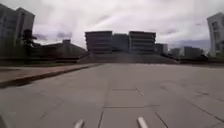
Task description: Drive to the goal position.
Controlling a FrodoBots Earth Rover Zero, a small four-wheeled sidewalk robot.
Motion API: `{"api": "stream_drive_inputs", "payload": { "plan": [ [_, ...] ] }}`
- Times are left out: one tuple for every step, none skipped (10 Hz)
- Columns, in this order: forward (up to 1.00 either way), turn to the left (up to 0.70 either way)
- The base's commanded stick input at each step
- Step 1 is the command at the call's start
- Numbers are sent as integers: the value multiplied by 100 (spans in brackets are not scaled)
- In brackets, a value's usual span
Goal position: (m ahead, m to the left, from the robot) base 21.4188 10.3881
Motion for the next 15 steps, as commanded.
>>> {"api": "stream_drive_inputs", "payload": {
  "plan": [
    [100,0],
    [100,0],
    [100,0],
    [100,0],
    [100,0],
    [100,0],
    [100,0],
    [100,0],
    [100,0],
    [100,0],
    [100,0],
    [100,-5],
    [100,-5],
    [100,-1],
    [100,0]
  ]
}}
